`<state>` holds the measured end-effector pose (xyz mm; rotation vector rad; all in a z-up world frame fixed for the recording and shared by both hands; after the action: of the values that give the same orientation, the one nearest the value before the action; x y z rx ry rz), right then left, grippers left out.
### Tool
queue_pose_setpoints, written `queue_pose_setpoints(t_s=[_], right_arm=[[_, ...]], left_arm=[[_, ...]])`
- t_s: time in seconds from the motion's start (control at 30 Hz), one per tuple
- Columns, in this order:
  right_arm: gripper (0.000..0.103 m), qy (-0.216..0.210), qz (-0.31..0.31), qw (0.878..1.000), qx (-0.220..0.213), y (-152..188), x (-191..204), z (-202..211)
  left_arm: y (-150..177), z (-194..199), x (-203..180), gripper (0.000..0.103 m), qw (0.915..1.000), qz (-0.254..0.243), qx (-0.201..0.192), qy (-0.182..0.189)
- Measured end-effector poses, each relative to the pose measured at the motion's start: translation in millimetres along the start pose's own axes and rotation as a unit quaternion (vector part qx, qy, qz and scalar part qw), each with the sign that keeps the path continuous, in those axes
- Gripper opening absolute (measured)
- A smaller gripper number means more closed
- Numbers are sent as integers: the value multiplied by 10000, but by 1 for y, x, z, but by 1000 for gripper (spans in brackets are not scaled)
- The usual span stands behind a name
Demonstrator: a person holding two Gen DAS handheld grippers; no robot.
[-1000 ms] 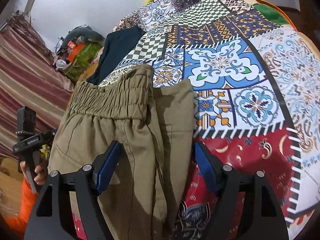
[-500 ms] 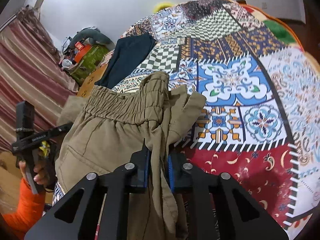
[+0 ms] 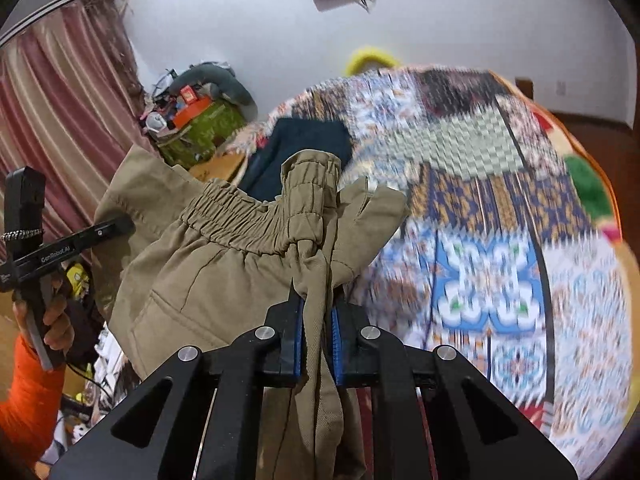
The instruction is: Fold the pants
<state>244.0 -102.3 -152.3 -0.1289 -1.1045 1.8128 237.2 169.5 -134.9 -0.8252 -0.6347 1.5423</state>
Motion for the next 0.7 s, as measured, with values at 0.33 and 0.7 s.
queue_pose_setpoints(t_s=[0.33, 0.7], right_arm=[[10, -16, 350, 9986, -398, -71, 26, -55], [10, -14, 511, 9984, -237, -104, 29, -160]], left_arm=[[-56, -35, 60, 3, 9986, 213, -251, -416], [-69, -122, 126, 3, 9950, 410, -67, -903]])
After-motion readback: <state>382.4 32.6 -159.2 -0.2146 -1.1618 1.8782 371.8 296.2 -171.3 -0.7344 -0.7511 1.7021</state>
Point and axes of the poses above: each gripper's, at about its wrist camera, not at the fingertips, and z roughly against the way its jaws point, x to its left, y to its underside, the point moved 4 cm from there along -z, roughly the way its jaws point, and after that the axes turned 8 degrees about -x, right-handed, at the moved point
